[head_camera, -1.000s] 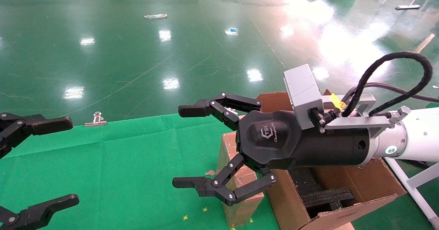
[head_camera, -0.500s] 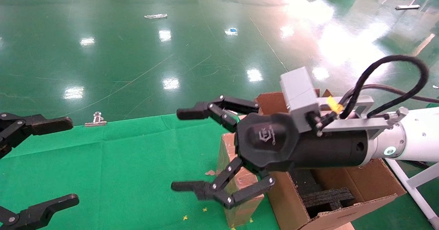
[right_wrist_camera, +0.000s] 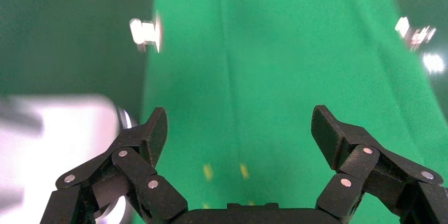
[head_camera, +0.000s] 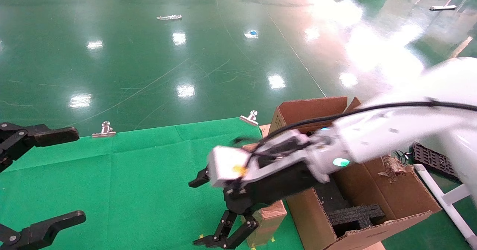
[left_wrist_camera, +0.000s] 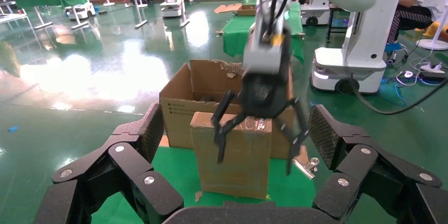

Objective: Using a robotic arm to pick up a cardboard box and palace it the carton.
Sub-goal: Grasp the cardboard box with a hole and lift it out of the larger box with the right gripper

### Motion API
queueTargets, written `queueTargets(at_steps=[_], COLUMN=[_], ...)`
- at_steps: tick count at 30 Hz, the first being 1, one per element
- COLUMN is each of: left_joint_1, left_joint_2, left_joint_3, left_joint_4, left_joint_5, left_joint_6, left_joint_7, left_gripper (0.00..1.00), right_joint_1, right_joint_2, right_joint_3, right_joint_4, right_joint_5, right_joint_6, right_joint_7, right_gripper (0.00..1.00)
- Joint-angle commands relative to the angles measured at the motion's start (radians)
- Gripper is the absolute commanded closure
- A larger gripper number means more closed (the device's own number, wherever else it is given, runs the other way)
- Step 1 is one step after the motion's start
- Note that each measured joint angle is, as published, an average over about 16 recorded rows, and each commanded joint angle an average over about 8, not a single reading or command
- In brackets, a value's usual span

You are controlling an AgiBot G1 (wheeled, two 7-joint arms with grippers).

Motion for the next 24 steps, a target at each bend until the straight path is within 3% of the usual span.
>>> queueTargets(at_steps=[1, 9, 17, 24], left_joint_1=[0.0, 0.0, 0.0, 0.0], left_joint_2=[0.0, 0.0, -0.001, -0.001], left_joint_3=[0.0, 0.001, 0.001, 0.002], left_joint_4=[0.0, 0.0, 0.0, 0.0], left_joint_5=[0.0, -0.001, -0.001, -0.001], left_joint_6=[0.0, 0.0, -0.001, -0.001], left_joint_7=[0.0, 0.0, 0.001, 0.001], left_gripper=[0.0, 0.0, 0.0, 0.0], right_joint_1=[0.063, 0.315, 0.565, 0.668], right_joint_2=[-0.046, -0.104, -0.071, -0.081], right_joint_3=[-0.072, -0.333, -0.544, -0.717], right_joint_4=[0.001, 0.0, 0.002, 0.005], right_joint_5=[-0.098, -0.268, -0.221, -0.189], right_joint_6=[-0.015, -0.028, -0.027, -0.017], right_joint_7=[0.024, 0.175, 0.239, 0.251], right_gripper=[0.0, 0.0, 0.0, 0.0])
